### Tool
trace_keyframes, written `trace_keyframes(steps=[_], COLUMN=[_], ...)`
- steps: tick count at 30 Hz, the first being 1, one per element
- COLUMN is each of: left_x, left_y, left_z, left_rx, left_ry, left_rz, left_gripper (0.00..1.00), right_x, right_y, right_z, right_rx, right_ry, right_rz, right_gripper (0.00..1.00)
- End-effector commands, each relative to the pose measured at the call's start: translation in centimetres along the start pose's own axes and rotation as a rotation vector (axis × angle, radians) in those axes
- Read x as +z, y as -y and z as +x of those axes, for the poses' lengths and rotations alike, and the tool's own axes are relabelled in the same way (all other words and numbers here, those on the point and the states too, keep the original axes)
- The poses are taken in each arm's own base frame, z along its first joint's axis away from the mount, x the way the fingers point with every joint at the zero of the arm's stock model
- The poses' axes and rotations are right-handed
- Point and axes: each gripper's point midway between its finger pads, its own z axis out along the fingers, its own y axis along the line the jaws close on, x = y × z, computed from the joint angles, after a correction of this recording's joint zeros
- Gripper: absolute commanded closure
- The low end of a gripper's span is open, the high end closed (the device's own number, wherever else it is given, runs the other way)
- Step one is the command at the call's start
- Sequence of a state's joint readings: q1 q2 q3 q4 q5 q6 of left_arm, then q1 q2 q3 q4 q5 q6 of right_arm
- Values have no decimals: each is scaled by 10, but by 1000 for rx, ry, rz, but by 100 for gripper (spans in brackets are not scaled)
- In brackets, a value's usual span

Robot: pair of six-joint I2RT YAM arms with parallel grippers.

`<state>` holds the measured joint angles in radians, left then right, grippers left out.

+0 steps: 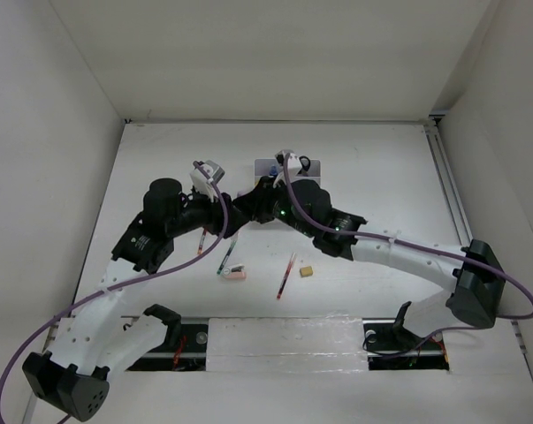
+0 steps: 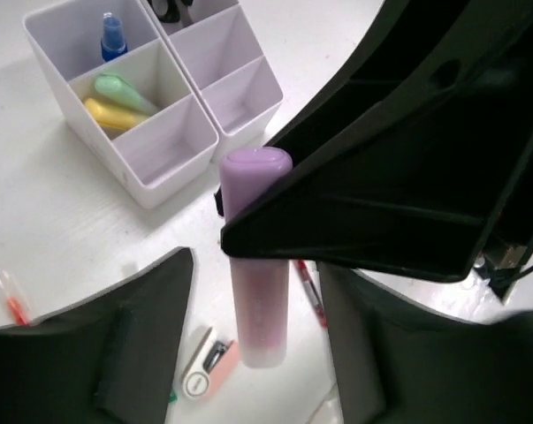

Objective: Sort the stationery into containers
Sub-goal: Pass the stationery from the left arm to the right, then place the stationery into the container

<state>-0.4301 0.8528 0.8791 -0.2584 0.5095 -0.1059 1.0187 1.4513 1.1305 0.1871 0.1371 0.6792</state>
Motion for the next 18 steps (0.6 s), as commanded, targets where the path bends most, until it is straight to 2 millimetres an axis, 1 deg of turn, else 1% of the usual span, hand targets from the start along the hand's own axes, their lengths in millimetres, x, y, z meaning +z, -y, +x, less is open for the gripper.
trace_keyframes(steps=[1, 2, 3, 4, 5, 6, 7, 8, 9, 10, 11, 12, 13, 15, 16, 17, 18], left_x=[-3, -3, -3, -2, -2, 2, 2, 3, 2, 2, -2, -3, -11, -18, -25, -27, -29], left_y=[-1, -1, -1, -4, -4, -9, -11, -15, -23, -29, -36, -44, -59, -76, -89, -95, -99], left_z=[-16, -16, -16, -12, -12, -9, -6, -6, -7, -8, -9, -11, -16, -15, -18, -13, -11], left_rx=[37, 37, 37, 21, 21, 12, -3, -10, -10, -33, -48, -58, -68, -121, -132, -147, -168], left_ry=[68, 68, 68, 61, 61, 45, 35, 25, 34, 43, 52, 63, 100, 127, 151, 137, 140], left_rz=[-17, -17, -17, -32, -32, -44, -58, -79, -127, -167, -215, -261, -361, -472, -556, -596, -624], left_gripper=[42, 32, 1, 0, 0, 0, 0, 0, 0, 0, 0, 0, 0, 0, 0, 0, 0], right_x=[1, 1, 3, 4, 2, 3, 6, 9, 8, 12, 10, 15, 14, 22, 25, 28, 32], right_y=[-25, -20, -12, -2, 1, 9, 30, 39, 52, 66, 77, 90, 93, 100, 102, 111, 113], right_z=[-15, -18, -24, -31, -45, -52, -65, -72, -78, -80, -94, -89, -100, -102, -103, -106, -114], right_rx=[-54, -98, -122, -143, -173, -187, -210, -209, -225, -240, -259, -291, -315, -369, -416, -434, -450], right_ry=[37, 53, 86, 107, 138, 149, 170, 180, 189, 186, 213, 201, 222, 221, 213, 215, 224], right_rz=[-106, -87, -42, -12, 1, 18, 72, 94, 134, 162, 195, 233, 250, 282, 288, 316, 324], right_gripper=[100, 100, 100, 100, 100, 100, 100, 100, 100, 100, 100, 100, 100, 100, 100, 100, 100])
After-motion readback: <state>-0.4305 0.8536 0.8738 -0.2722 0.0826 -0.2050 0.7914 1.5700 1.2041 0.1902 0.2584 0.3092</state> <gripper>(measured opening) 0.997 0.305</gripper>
